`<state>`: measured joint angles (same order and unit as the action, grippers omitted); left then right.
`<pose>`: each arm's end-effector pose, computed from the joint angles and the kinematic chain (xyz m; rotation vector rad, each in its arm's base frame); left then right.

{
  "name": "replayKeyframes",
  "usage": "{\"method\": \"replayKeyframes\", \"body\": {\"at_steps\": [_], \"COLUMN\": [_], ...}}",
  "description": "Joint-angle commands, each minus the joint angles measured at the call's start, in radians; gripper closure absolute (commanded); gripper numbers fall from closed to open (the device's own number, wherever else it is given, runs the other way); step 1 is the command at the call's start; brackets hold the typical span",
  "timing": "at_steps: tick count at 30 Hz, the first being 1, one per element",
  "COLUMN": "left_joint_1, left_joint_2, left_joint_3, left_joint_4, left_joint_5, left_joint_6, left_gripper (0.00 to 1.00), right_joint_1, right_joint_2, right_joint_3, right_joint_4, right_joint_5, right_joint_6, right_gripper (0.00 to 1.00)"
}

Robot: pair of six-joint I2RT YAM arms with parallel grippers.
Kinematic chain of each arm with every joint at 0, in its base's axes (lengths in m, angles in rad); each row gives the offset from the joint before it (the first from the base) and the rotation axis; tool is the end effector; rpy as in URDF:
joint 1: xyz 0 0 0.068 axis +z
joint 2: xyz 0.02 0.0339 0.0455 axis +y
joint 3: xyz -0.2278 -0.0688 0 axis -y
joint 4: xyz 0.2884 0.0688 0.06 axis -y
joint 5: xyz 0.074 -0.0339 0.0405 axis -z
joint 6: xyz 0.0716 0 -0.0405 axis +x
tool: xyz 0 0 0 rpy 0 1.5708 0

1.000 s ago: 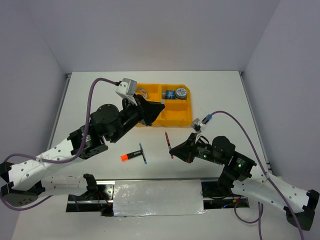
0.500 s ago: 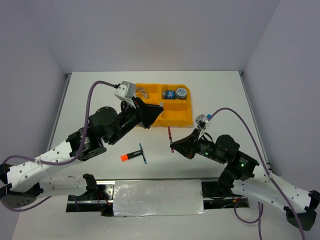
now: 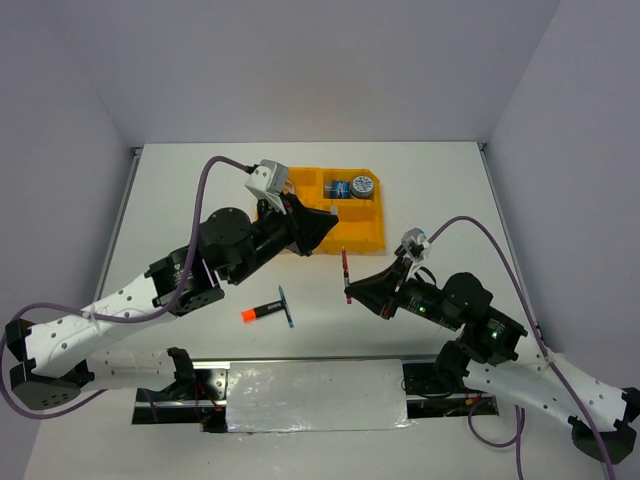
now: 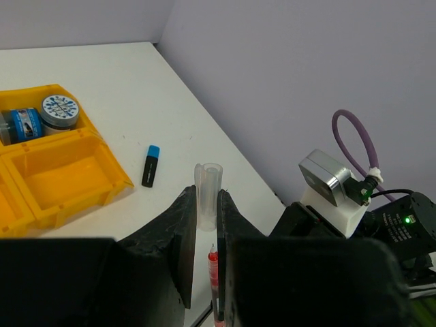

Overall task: Sort the stationery into containers
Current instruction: Close the pen cap on the pen.

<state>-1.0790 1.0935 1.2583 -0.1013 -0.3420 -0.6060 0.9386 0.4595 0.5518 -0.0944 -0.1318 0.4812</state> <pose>0.1775 -0.2806 0.4313 0.0879 1.6102 -1.0790 0.1357 0.2012 0.3006 -0.4959 1.6352 1.1943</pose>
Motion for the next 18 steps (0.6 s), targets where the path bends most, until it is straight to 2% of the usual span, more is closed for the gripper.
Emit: {"method": "replayKeyframes", "body": {"at_steps": [1,8,18], "left_joint_1": [-0.004,-0.004,-0.004], "left_joint_2": [0.009,0.002,-0.023], "left_joint_3": [0.052,0.038,-0.020], "left_joint_4": [0.066,0.083,0.137], "left_joint_5": [0.047,0.046,0.051], "left_joint_6": [-0.001,0.006,-0.006], "left_gripper": [1.00,1.00,0.99], "right_joint_1": [0.008,0.009,0.009], "right_joint_2": [-0.025,-0.010,0.025], "right_joint_3": [0.031,0.037,0.095], "right_joint_4": [0.030,0.064,0.059], "right_joint_5": [-0.017,-0.054,-0.026], "right_joint_6": [-0.018,-0.009,0.008], "right_gripper": [1.00,1.00,1.00]}}
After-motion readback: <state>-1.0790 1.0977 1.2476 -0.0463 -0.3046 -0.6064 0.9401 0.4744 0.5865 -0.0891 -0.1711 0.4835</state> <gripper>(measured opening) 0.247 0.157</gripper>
